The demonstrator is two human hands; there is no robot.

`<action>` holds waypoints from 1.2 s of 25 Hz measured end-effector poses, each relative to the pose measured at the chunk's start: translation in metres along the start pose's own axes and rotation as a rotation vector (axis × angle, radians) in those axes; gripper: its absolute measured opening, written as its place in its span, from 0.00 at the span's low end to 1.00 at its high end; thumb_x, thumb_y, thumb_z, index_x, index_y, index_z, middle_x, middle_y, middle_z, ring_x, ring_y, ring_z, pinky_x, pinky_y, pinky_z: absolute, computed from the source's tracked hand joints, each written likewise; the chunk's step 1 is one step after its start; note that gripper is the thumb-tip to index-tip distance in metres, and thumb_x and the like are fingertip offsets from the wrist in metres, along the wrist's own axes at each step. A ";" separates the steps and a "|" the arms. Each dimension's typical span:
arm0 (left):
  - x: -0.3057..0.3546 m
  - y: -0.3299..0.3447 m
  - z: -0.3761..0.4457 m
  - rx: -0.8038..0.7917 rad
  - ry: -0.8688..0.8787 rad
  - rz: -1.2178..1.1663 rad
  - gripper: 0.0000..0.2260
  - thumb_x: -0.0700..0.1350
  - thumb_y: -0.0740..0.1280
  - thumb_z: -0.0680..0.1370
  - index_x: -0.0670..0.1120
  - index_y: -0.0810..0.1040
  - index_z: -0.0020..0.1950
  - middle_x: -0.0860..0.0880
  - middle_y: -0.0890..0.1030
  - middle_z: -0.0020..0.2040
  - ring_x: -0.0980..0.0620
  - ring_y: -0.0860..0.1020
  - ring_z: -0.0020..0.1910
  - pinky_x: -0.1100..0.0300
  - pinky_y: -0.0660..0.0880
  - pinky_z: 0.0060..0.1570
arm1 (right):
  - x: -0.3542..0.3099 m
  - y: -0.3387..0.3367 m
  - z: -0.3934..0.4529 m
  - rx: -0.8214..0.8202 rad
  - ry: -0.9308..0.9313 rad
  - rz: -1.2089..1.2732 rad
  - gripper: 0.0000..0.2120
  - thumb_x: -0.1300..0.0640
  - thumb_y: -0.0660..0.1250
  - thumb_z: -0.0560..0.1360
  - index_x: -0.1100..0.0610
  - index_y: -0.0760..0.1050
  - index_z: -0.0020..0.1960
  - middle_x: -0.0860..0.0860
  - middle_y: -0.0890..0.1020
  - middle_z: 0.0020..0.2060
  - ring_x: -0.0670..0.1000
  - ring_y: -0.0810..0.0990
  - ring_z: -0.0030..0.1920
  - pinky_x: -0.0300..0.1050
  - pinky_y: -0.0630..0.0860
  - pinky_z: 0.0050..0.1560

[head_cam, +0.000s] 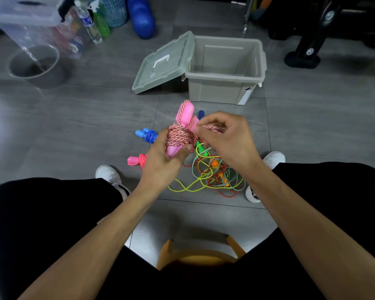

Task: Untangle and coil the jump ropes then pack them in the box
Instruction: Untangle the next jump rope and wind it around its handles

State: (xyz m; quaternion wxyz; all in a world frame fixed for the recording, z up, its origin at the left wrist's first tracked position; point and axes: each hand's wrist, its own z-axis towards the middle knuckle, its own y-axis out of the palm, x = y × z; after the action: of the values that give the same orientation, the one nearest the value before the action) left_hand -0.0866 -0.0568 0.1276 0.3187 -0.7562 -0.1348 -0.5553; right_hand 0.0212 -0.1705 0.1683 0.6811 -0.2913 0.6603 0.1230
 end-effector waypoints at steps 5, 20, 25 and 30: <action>0.011 -0.002 -0.007 -0.041 -0.037 -0.087 0.15 0.44 0.71 0.75 0.47 0.73 0.60 0.45 0.81 0.42 0.61 0.72 0.24 0.66 0.68 0.21 | -0.001 -0.005 0.005 0.031 0.077 0.360 0.03 0.65 0.72 0.71 0.58 0.81 0.41 0.51 0.80 0.29 0.49 0.76 0.31 0.42 0.77 0.35; 0.019 0.008 0.001 0.072 0.095 0.881 0.20 0.48 0.67 0.76 0.46 0.69 0.65 0.40 0.81 0.48 0.35 0.78 0.47 0.53 0.68 0.38 | 0.037 0.006 0.014 -0.048 -0.520 -0.435 0.06 0.56 0.73 0.70 0.57 0.84 0.44 0.55 0.79 0.54 0.54 0.72 0.60 0.37 0.67 0.61; 0.011 -0.003 0.004 -0.022 0.062 0.149 0.20 0.42 0.73 0.69 0.55 0.77 0.59 0.53 0.82 0.48 0.48 0.81 0.43 0.54 0.79 0.45 | 0.038 0.006 0.016 -0.024 -0.362 -0.230 0.07 0.62 0.73 0.70 0.61 0.84 0.48 0.54 0.84 0.50 0.49 0.77 0.61 0.43 0.72 0.64; 0.013 -0.003 -0.001 -0.046 -0.127 -0.306 0.09 0.46 0.67 0.76 0.58 0.81 0.52 0.46 0.81 0.54 0.45 0.81 0.51 0.41 0.78 0.53 | 0.033 0.009 0.011 0.000 -0.356 -0.179 0.09 0.62 0.75 0.69 0.60 0.84 0.49 0.53 0.83 0.51 0.45 0.80 0.56 0.44 0.74 0.61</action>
State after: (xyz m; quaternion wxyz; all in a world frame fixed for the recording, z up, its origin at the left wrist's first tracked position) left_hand -0.0850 -0.0567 0.1405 0.2041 -0.7675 -0.2555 -0.5514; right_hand 0.0287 -0.1648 0.1333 0.7954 -0.3224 0.5009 0.1116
